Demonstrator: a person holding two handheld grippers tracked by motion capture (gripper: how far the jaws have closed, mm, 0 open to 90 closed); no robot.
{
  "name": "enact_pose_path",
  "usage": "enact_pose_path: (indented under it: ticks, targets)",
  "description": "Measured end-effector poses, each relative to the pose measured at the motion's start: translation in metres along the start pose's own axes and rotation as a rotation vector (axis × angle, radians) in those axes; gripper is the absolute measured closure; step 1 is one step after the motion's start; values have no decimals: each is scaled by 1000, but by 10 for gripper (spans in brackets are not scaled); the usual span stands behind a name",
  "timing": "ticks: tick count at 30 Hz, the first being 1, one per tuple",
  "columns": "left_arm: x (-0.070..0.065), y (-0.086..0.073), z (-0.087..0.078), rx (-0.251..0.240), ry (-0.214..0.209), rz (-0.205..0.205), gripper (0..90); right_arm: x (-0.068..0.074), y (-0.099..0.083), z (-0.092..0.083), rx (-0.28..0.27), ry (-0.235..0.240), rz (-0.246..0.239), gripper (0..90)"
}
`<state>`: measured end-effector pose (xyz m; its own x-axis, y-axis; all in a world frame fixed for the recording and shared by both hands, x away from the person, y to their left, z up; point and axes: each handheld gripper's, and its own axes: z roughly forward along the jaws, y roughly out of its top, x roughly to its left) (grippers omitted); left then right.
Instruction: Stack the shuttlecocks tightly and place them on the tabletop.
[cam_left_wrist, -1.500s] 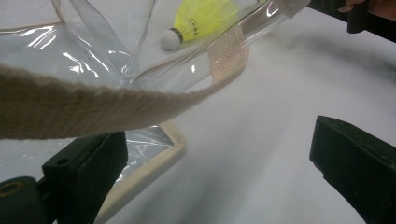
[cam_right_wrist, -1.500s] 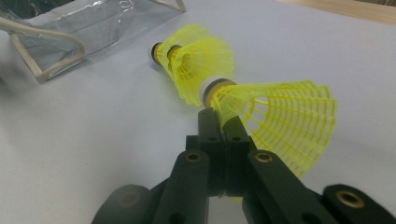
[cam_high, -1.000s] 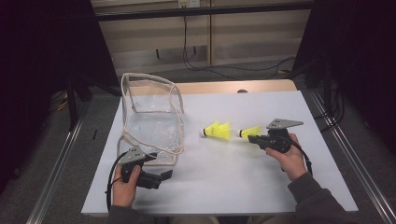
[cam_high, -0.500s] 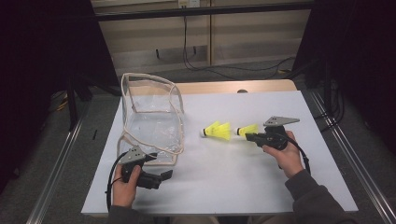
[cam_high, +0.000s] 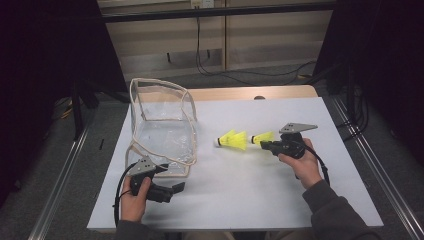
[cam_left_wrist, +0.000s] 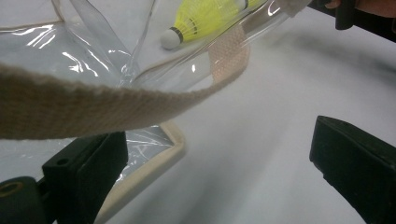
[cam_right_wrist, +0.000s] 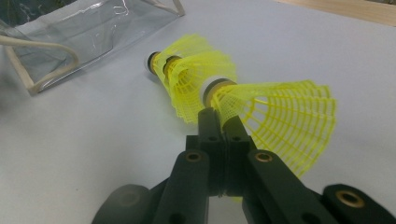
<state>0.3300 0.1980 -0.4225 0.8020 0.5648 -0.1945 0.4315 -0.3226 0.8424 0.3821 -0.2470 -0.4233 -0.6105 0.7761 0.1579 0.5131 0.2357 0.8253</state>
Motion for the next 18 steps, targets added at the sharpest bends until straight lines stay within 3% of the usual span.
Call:
enact_pose_path:
  ticks: [18]
  targets:
    - [0,0,0,3,-2,2,42,-3,0,7,7,-16,6,893]
